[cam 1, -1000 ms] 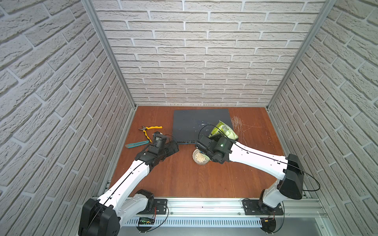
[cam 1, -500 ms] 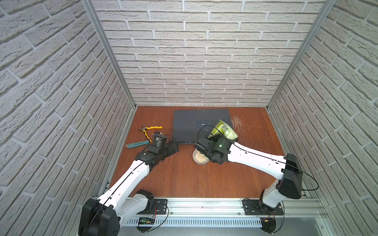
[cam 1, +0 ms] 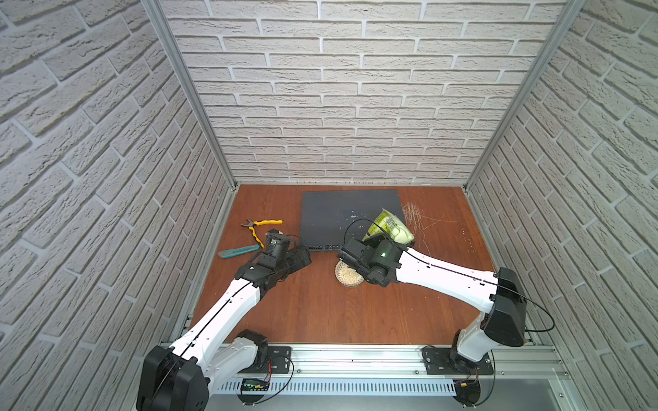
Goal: Pour the oats into the breakfast bowl
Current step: Pour the oats into the bowl.
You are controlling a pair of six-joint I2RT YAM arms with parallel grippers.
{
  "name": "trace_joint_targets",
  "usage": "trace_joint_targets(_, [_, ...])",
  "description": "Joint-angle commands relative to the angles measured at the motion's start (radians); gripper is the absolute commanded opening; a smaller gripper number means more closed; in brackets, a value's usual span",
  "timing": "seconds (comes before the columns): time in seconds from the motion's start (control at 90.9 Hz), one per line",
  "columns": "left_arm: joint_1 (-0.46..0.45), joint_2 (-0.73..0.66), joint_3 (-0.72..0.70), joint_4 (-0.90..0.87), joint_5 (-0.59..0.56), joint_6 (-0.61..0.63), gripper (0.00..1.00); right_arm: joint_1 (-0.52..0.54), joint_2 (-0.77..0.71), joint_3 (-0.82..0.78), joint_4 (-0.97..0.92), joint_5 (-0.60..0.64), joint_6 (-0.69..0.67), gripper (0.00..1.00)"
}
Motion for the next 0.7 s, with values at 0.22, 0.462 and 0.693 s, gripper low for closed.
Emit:
trace_joint_targets(0.22, [0.007,0.005,0.014,-0.012,0.003,0.002,0.98,-0.01,-0.062,-0.006,-0.031,0.073,0.113,0.04])
trace_joint_targets(0.462, [0.008,0.01,0.018,-0.016,0.007,0.003,0.98,-0.037,-0.091,-0.024,-0.067,0.014,0.202,0.03])
trace_joint_targets(0.693, [0.008,0.014,0.032,-0.022,0.014,0.003,0.98,-0.076,-0.149,-0.081,-0.079,-0.101,0.309,0.04])
